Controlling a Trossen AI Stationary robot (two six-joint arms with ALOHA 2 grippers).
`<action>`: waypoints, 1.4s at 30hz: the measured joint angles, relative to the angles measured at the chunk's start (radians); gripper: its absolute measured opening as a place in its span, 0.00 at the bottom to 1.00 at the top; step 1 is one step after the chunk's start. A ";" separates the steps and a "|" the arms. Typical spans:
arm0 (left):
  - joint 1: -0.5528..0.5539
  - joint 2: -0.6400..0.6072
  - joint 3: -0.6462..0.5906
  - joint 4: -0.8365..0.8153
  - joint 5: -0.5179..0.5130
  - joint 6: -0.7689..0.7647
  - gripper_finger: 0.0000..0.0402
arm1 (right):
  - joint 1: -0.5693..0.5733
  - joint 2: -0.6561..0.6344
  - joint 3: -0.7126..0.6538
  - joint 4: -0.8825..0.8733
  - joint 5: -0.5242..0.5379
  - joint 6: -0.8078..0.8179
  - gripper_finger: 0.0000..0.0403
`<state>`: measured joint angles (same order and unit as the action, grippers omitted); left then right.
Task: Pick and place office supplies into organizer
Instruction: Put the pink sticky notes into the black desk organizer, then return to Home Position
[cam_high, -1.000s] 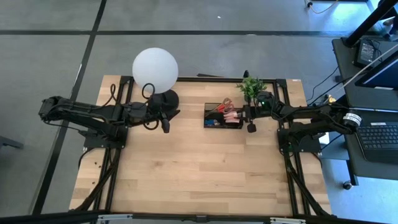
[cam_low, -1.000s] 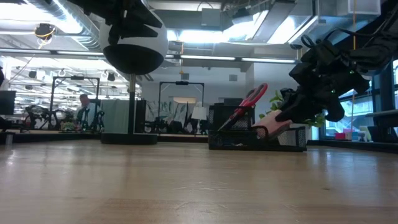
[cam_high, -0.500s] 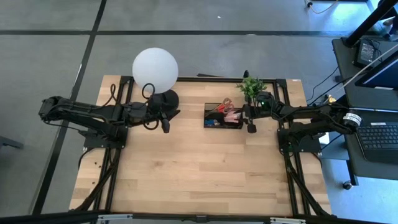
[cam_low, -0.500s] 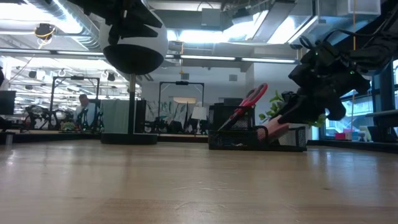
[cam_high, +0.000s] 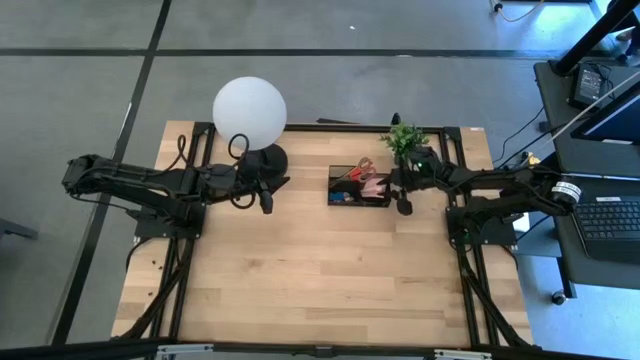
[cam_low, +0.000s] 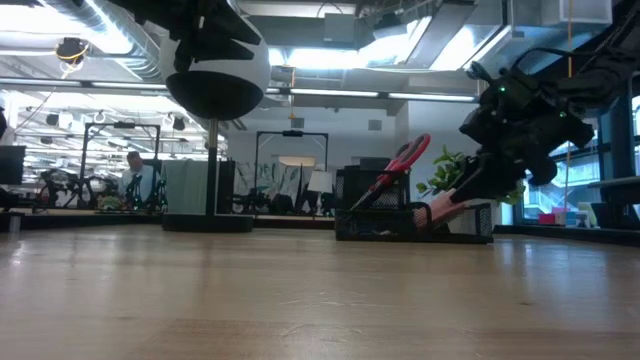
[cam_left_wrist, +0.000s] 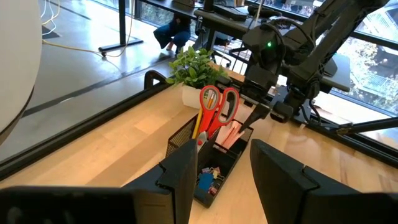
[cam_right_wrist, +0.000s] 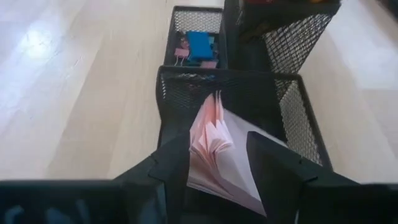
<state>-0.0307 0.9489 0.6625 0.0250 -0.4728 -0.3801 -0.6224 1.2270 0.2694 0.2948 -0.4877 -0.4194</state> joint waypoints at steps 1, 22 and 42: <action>0.000 0.000 0.000 0.000 0.000 0.000 0.36 | 0.004 0.000 0.015 -0.031 0.000 0.000 0.40; 0.000 0.000 0.000 -0.001 0.029 0.000 0.36 | 0.096 0.000 0.305 -0.598 0.181 0.032 0.41; 0.000 -0.109 0.000 -0.011 0.019 0.101 0.36 | 0.123 -0.247 0.739 -1.025 0.080 0.280 0.40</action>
<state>-0.0311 0.8397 0.6628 0.0141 -0.4534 -0.2794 -0.4992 0.9801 1.0085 -0.7299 -0.4078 -0.1399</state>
